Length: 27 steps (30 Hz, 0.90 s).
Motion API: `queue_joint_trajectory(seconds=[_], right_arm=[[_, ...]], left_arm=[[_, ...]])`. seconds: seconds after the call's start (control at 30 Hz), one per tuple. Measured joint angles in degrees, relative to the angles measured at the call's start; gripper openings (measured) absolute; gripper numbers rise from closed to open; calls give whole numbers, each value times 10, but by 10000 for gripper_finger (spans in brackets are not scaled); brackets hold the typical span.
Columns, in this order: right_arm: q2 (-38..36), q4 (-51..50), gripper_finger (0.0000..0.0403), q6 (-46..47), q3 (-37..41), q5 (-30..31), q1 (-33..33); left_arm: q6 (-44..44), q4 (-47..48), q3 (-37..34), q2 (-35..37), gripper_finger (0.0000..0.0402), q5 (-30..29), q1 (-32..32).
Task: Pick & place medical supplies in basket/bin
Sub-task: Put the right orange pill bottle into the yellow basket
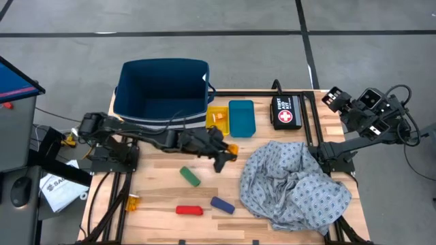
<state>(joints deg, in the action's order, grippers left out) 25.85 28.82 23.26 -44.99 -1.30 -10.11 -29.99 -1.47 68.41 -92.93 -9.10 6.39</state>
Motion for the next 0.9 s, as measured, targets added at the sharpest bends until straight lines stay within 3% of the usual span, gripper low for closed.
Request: queue_joint_trajectory(seconds=[0.2, 0.33, 0.6, 0.73, 0.9], right_arm=[[0, 2, 201, 2, 0, -2, 0], [0, 2, 201, 3, 0, -2, 0], [0, 2, 201, 2, 0, -2, 0], [2, 2, 201, 1, 0, -2, 0], [10, 2, 201, -7, 0, -2, 0]], left_arm=[[69, 7, 53, -63, 181, -1, -9], [143, 76, 95, -98, 181, -11, -6], [342, 171, 162, -152, 181, -157, 12], [394, 170, 170, -168, 181, -222, 9], [405, 181, 171, -183, 181, -257, -14]])
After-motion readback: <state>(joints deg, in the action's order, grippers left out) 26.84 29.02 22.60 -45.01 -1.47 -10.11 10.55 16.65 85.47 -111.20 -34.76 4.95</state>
